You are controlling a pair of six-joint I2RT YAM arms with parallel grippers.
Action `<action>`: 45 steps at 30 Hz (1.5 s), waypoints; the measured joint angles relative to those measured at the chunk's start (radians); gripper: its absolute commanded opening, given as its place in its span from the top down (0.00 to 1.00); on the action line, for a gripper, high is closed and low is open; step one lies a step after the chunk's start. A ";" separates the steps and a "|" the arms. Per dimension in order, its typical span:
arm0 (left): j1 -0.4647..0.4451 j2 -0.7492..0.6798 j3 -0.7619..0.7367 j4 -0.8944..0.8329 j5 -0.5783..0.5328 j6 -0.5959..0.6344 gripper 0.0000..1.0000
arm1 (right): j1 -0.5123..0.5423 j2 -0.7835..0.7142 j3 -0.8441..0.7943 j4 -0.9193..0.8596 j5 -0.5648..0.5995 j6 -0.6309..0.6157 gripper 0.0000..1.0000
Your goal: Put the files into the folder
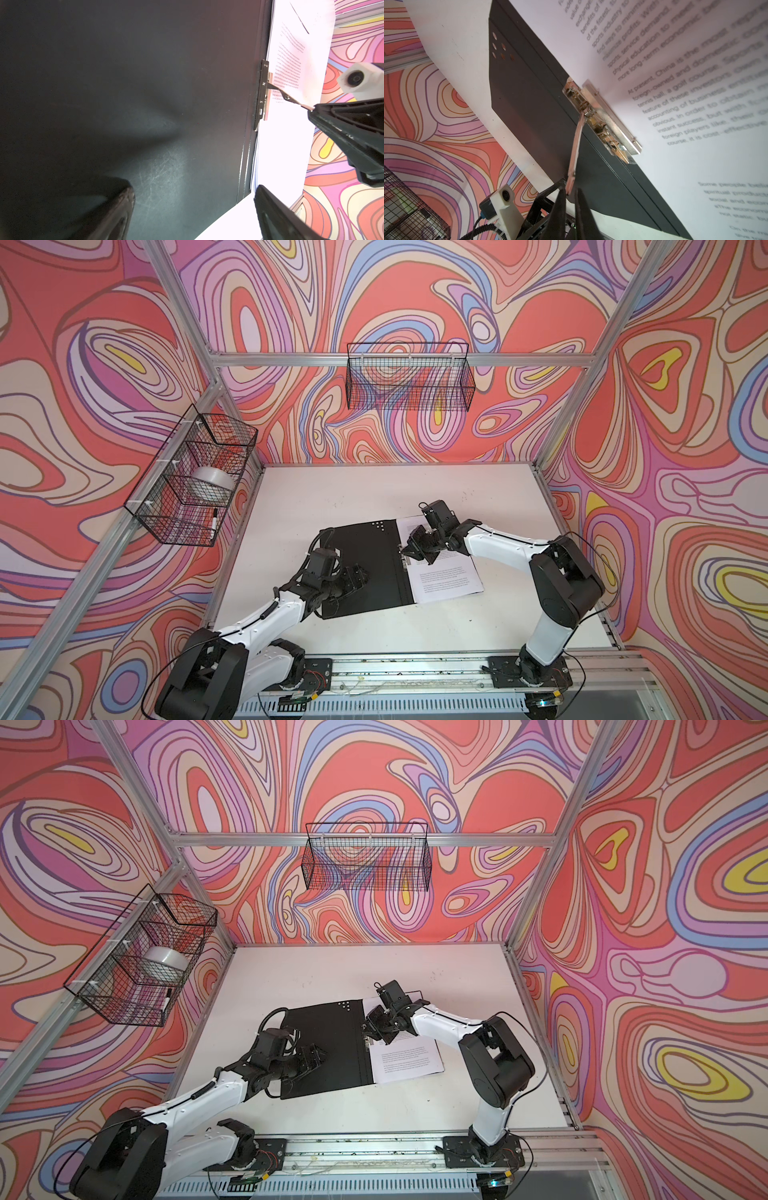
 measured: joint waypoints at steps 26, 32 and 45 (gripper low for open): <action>0.000 -0.001 0.000 0.000 -0.002 -0.004 0.09 | 0.001 0.020 -0.009 0.012 -0.011 0.002 0.96; 0.000 -0.001 0.000 0.000 -0.005 -0.015 0.09 | 0.003 0.016 -0.053 0.039 -0.025 0.008 1.00; 0.000 -0.002 0.000 -0.001 -0.012 -0.042 0.09 | 0.008 -0.028 -0.175 0.131 -0.009 -0.020 1.00</action>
